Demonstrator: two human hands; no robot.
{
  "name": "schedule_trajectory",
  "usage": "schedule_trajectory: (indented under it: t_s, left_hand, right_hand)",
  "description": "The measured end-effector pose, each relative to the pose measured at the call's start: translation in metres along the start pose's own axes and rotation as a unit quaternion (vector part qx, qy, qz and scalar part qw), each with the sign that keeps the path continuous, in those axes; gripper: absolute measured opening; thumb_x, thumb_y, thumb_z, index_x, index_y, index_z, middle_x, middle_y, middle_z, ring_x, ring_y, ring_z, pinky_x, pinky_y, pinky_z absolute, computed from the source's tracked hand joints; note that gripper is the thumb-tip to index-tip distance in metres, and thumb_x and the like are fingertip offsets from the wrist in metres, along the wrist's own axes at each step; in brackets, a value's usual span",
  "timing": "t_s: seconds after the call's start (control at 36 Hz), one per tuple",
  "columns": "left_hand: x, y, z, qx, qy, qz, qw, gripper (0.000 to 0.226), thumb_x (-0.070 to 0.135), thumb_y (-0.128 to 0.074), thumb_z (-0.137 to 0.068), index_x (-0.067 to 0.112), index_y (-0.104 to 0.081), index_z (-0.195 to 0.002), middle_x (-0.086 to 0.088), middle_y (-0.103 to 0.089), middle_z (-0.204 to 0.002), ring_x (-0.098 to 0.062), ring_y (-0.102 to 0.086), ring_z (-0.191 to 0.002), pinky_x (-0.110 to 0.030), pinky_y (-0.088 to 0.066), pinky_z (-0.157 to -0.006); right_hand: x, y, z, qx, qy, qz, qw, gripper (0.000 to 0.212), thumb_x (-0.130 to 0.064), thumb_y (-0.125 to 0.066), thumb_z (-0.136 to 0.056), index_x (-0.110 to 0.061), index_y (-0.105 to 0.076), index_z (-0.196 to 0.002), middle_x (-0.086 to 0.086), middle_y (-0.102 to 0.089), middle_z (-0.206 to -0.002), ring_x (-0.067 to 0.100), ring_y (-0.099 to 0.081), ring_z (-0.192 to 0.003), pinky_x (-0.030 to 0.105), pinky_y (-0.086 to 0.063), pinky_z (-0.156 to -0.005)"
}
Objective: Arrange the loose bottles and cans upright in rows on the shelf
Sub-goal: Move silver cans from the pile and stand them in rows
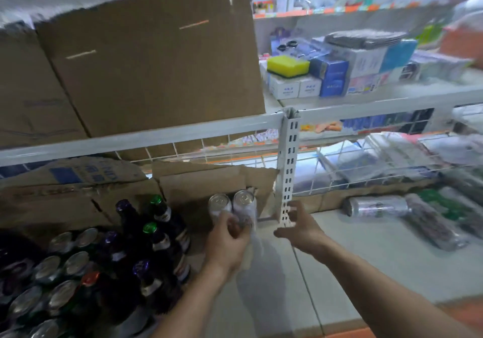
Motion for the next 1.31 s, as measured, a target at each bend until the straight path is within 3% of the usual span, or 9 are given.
schedule_trajectory:
  t_s: [0.17, 0.28, 0.36, 0.5, 0.58, 0.67, 0.92, 1.19, 1.31]
  left_hand:
    - [0.104, -0.072, 0.036, -0.111, -0.102, 0.064, 0.987, 0.046, 0.021, -0.079, -0.082, 0.031, -0.056, -0.121, 0.0, -0.065, -0.107, 0.006, -0.06, -0.092, -0.004, -0.044, -0.077]
    - [0.151, -0.148, 0.071, -0.142, -0.117, 0.073, 0.98, 0.051, 0.043, -0.074, -0.069, 0.05, -0.052, -0.114, 0.003, -0.062, -0.11, -0.007, -0.061, -0.105, -0.017, -0.049, -0.088]
    - [0.178, -0.205, 0.095, -0.194, -0.134, 0.061, 0.97, 0.054, 0.023, -0.081, -0.08, 0.039, -0.054, -0.125, 0.009, -0.063, -0.108, -0.01, -0.062, -0.107, -0.027, -0.05, -0.096]
    - [0.207, -0.268, 0.122, -0.231, -0.125, 0.057, 0.963, 0.051, 0.015, -0.077, -0.087, 0.033, -0.054, -0.128, 0.006, -0.062, -0.116, -0.008, -0.058, -0.111, -0.003, -0.041, -0.077]
    - [0.218, -0.288, 0.125, -0.235, -0.126, 0.05, 0.963, 0.052, 0.015, -0.078, -0.086, 0.036, -0.053, -0.128, 0.001, -0.061, -0.119, -0.011, -0.058, -0.114, -0.014, -0.044, -0.083]
    - [0.224, -0.298, 0.12, -0.244, -0.125, 0.035, 0.961, 0.051, 0.018, -0.077, -0.087, 0.041, -0.05, -0.124, 0.004, -0.059, -0.117, -0.01, -0.058, -0.113, -0.008, -0.044, -0.069]
    - [0.22, -0.309, 0.078, -0.247, -0.124, -0.005, 0.961, 0.054, 0.022, -0.077, -0.085, 0.037, -0.054, -0.131, 0.005, -0.063, -0.124, -0.003, -0.06, -0.105, -0.008, -0.042, -0.07]
    - [0.193, -0.341, 0.033, -0.27, -0.093, 0.025, 0.958, 0.058, 0.021, -0.078, -0.087, 0.033, -0.052, -0.138, 0.007, -0.058, -0.123, 0.014, -0.053, -0.094, 0.0, -0.042, -0.065]
    - [0.178, -0.361, 0.027, -0.267, -0.091, -0.023, 0.959, 0.06, 0.025, -0.076, -0.085, 0.04, -0.05, -0.137, 0.016, -0.045, -0.132, -0.007, -0.056, -0.116, -0.022, -0.049, -0.092]
  right_hand:
    - [0.007, 0.097, 0.045, 0.051, 0.025, -0.026, 0.998, 0.066, -0.011, -0.084, -0.08, -0.02, -0.048, -0.134, 0.004, -0.059, -0.12, 0.017, -0.06, -0.111, 0.029, -0.051, -0.085]
    - [0.05, 0.187, 0.091, 0.102, 0.01, -0.027, 0.994, 0.065, -0.008, -0.086, -0.078, -0.018, -0.051, -0.131, 0.008, -0.061, -0.122, 0.02, -0.061, -0.111, 0.031, -0.051, -0.087]
    - [0.086, 0.254, 0.129, 0.141, -0.014, -0.027, 0.99, 0.06, -0.015, -0.085, -0.08, -0.021, -0.049, -0.128, 0.005, -0.06, -0.122, 0.022, -0.06, -0.116, 0.031, -0.05, -0.087]
    - [0.129, 0.329, 0.175, 0.196, -0.055, -0.03, 0.978, 0.06, -0.021, -0.083, -0.079, -0.025, -0.047, -0.127, 0.002, -0.059, -0.116, 0.021, -0.061, -0.105, 0.045, -0.055, -0.094]
    - [0.141, 0.344, 0.183, 0.198, -0.066, -0.04, 0.977, 0.06, -0.02, -0.081, -0.08, -0.026, -0.045, -0.127, 0.003, -0.057, -0.116, 0.018, -0.059, -0.103, 0.043, -0.054, -0.094]
    - [0.149, 0.351, 0.18, 0.199, -0.068, -0.043, 0.977, 0.059, -0.02, -0.082, -0.081, -0.027, -0.043, -0.125, 0.003, -0.056, -0.114, 0.018, -0.058, -0.099, 0.039, -0.052, -0.09]
    - [0.158, 0.356, 0.144, 0.188, -0.094, -0.033, 0.977, 0.065, -0.017, -0.079, -0.083, -0.019, -0.039, -0.134, 0.002, -0.054, -0.108, 0.015, -0.055, -0.087, 0.033, -0.053, -0.077]
    - [0.183, 0.347, 0.087, 0.176, -0.142, -0.015, 0.974, 0.085, -0.024, -0.083, -0.076, -0.015, -0.035, -0.145, 0.009, -0.05, -0.136, 0.025, -0.055, -0.115, 0.034, -0.051, -0.084]
    - [0.206, 0.347, 0.069, 0.167, -0.158, 0.009, 0.973, 0.1, -0.029, -0.088, -0.061, -0.017, -0.035, -0.145, 0.013, -0.048, -0.14, 0.03, -0.055, -0.122, 0.044, -0.052, -0.101]
Point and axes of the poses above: each hand's wrist, its own z-axis away from the middle knuckle, its own y-axis out of the back of the hand, x = y × z, the point moved 7 cm from there along -z, towards the middle knuckle
